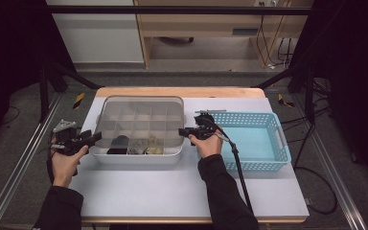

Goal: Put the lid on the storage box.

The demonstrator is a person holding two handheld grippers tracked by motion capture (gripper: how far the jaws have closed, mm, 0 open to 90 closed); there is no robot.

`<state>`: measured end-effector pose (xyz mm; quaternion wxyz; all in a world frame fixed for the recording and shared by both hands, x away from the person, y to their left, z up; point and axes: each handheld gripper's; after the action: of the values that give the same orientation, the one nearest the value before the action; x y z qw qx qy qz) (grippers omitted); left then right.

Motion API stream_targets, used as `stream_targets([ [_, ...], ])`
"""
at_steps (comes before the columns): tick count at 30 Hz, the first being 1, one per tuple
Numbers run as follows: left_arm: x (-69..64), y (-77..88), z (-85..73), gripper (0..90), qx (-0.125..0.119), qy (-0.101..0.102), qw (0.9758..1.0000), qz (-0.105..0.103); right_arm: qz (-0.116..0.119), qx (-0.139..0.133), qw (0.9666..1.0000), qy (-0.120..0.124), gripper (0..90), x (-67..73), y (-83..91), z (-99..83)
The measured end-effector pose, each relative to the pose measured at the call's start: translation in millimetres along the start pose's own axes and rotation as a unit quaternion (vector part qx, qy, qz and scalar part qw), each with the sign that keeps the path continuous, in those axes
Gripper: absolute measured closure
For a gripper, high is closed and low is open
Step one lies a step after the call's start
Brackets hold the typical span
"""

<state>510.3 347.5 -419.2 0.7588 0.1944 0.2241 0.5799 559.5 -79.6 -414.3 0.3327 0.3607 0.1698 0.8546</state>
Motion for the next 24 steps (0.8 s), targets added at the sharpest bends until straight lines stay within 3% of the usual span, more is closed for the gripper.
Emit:
stream_targets([
  [8, 4.1, -0.4, -2.6, 44.9, -0.002, 0.015, 0.9997, -0.02, 0.006, -0.001, 1.0, -0.004, 62.5, 0.2, -1.3, -1.7],
  [12, 7.7, 1.0, -3.7, 45.2, -0.004, 0.024, 0.9991, -0.033, 0.026, -0.002, 0.9996, -0.012, 67.6, 0.5, -0.8, -2.9],
  [15, 7.5, 2.0, -3.8, 46.5, -0.005, 0.023, 0.9992, -0.032, 0.01, 0.003, 0.9999, -0.001, 67.5, 4.6, -1.3, -4.1],
  [24, 7.9, 7.3, -5.0, 47.0, -0.013, 0.026, 0.9989, -0.036, 0.025, -0.002, 0.9996, -0.009, 66.8, 4.2, 1.7, -4.2],
])
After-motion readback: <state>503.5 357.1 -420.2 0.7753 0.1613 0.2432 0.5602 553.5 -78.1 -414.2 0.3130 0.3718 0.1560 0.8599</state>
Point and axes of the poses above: each handheld gripper's, and its own axes: y roughly backward along the jaws, z roughly out of its top, x roughly to its left, and after that the axes turned 7 degrees about z, right-handed
